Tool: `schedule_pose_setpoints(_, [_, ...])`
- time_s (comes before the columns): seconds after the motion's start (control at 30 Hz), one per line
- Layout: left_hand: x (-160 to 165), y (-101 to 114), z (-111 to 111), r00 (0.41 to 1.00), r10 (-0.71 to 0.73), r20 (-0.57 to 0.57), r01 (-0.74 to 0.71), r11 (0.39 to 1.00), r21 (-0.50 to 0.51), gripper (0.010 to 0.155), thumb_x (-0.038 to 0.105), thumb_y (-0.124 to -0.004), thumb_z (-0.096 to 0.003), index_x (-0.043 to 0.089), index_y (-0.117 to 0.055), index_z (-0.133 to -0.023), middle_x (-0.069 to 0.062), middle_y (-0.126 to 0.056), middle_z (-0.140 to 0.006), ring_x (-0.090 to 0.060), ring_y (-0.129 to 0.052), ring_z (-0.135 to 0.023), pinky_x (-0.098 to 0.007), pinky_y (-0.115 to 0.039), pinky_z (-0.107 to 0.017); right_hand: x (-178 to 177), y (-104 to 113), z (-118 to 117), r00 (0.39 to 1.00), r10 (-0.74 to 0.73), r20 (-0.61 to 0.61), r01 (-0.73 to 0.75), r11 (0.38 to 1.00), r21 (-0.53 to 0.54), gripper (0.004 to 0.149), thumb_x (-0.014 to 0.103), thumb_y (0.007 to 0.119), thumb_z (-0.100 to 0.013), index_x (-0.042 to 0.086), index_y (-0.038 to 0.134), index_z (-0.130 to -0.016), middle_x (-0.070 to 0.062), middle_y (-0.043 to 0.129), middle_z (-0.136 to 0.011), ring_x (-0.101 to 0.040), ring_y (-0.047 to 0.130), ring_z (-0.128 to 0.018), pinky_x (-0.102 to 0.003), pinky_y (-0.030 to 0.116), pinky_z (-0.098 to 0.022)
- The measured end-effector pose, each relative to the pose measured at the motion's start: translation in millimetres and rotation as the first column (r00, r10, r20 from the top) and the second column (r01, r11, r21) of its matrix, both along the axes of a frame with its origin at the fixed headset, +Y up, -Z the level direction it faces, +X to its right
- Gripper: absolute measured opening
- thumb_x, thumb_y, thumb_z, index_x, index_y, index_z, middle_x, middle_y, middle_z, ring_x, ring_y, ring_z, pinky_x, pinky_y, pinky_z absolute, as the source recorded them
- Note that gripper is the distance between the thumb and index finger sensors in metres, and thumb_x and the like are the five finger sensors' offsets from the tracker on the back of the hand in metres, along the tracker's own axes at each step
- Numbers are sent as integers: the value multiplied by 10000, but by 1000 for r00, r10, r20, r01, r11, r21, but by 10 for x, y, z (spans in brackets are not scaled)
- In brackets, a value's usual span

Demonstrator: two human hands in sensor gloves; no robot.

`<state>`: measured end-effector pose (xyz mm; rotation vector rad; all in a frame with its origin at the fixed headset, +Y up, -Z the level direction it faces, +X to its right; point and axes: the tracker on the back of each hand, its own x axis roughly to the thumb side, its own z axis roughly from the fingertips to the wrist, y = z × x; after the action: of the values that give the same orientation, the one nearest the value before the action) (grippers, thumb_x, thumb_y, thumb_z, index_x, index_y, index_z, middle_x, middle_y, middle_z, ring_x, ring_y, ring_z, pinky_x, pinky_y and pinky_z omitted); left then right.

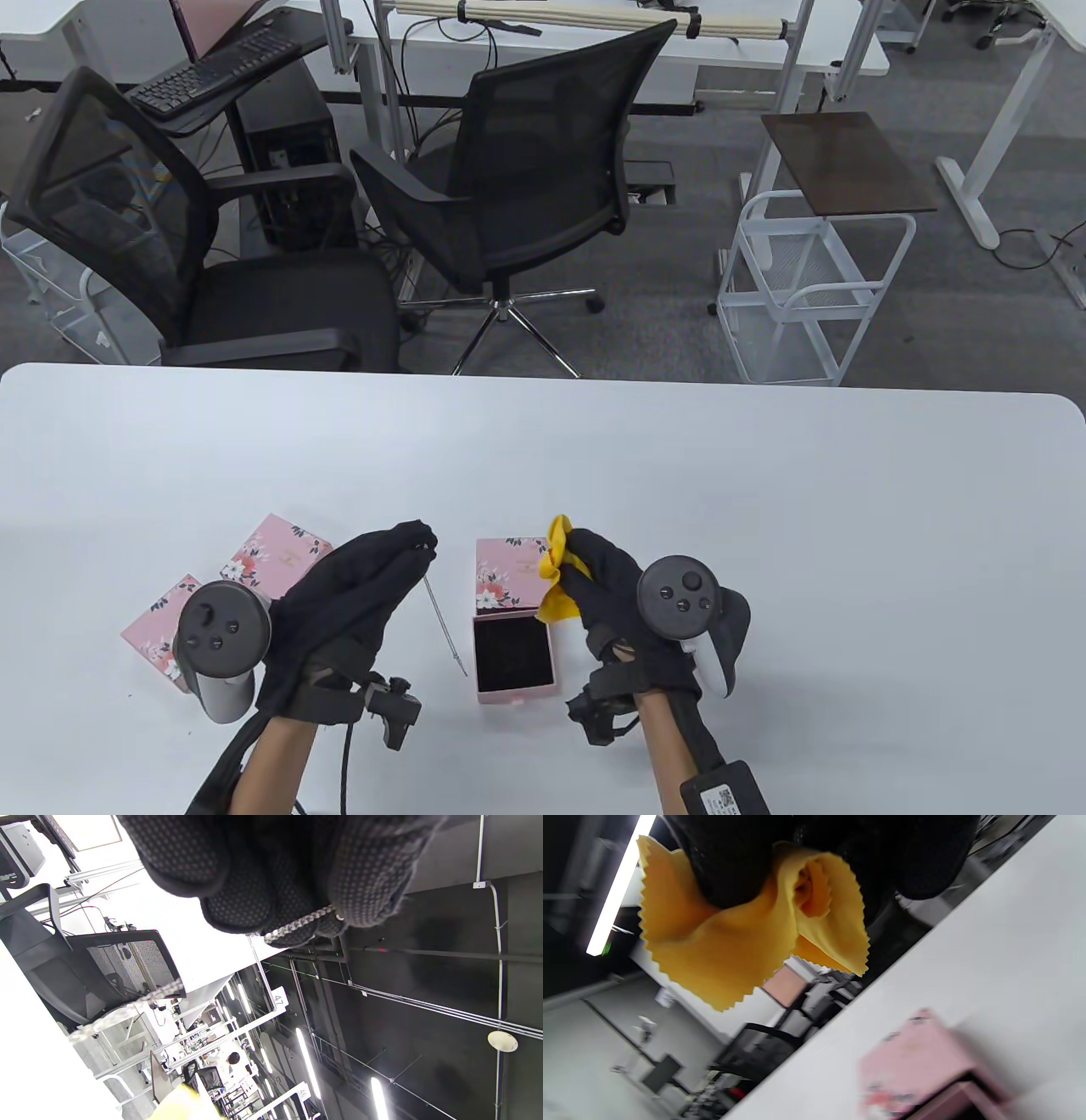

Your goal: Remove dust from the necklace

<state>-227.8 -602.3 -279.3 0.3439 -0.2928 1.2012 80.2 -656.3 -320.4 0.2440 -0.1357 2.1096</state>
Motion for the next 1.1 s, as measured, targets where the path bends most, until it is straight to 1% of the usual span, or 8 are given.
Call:
schedule_pose_setpoints(0.13, [-46,-9,-24,1000,21,1,-21,1000,-20,355,450,-910,-546,321,-931,-875,25,-1020,-836,-207,-962,-736,-405,-850,-528,-326,214,131,977,-152,-148,159,986,40,495,299,784,-606,159,661,-1064,-188,792,-976,-421,848,-797,-627,642,-668])
schedule_pose_setpoints(0.2, [-68,-14,-35,1000,10,7,-9,999,-33,357,454,-911,-544,321,-930,-875,28,-1021,-835,-199,-963,-740,-401,-853,-529,-468,308,201,972,-139,-187,158,983,95,501,305,780,-602,158,660,-1066,-186,791,-978,-420,846,-802,-631,638,-669])
schedule_pose_setpoints(0.3, [-98,-24,-45,999,42,2,-42,998,-45,356,454,-913,-545,320,-931,-874,29,-1023,-834,-202,-964,-740,-402,-853,-528,-663,433,296,978,-99,-185,133,975,180,513,312,785,-595,158,658,-1067,-182,792,-978,-422,842,-806,-635,635,-670])
schedule_pose_setpoints(0.53, [-108,-24,-23,997,54,-56,-56,998,-36,362,461,-910,-548,318,-923,-881,13,-1014,-846,-202,-965,-743,-405,-853,-534,-961,571,470,995,91,-27,-77,942,327,601,338,832,-572,106,630,-1088,-213,771,-996,-442,829,-816,-641,632,-669])
schedule_pose_setpoints(0.6, [-80,-16,-9,997,49,-66,-50,998,-26,363,459,-914,-549,316,-920,-882,12,-1008,-855,-202,-966,-751,-410,-854,-540,-1022,604,528,985,167,33,-167,912,375,641,351,845,-563,81,614,-1098,-230,754,-1009,-455,818,-824,-642,631,-669])
schedule_pose_setpoints(0.7, [-54,6,6,998,33,-53,-34,999,-26,361,447,-921,-552,302,-922,-882,-10,-1001,-869,-220,-964,-765,-425,-853,-546,-1077,604,565,969,214,124,-247,875,416,665,370,862,-554,68,619,-1094,-232,759,-1004,-457,822,-819,-641,637,-663])
schedule_pose_setpoints(0.9, [-6,37,40,999,-12,-46,11,1000,-14,360,444,-922,-555,294,-924,-882,-29,-1000,-875,-225,-969,-774,-436,-855,-548,-1083,617,583,956,206,209,-279,858,431,632,399,860,-547,82,667,-1058,-208,814,-939,-427,864,-753,-620,664,-647])
schedule_pose_setpoints(1.1, [20,50,45,999,-3,45,5,999,-50,364,442,-916,-568,287,-911,-897,-46,-933,-949,-275,-897,-847,-472,-802,-602,-1095,634,603,931,212,298,-336,819,465,599,424,854,-547,97,703,-1026,-182,852,-887,-404,889,-704,-606,685,-631])
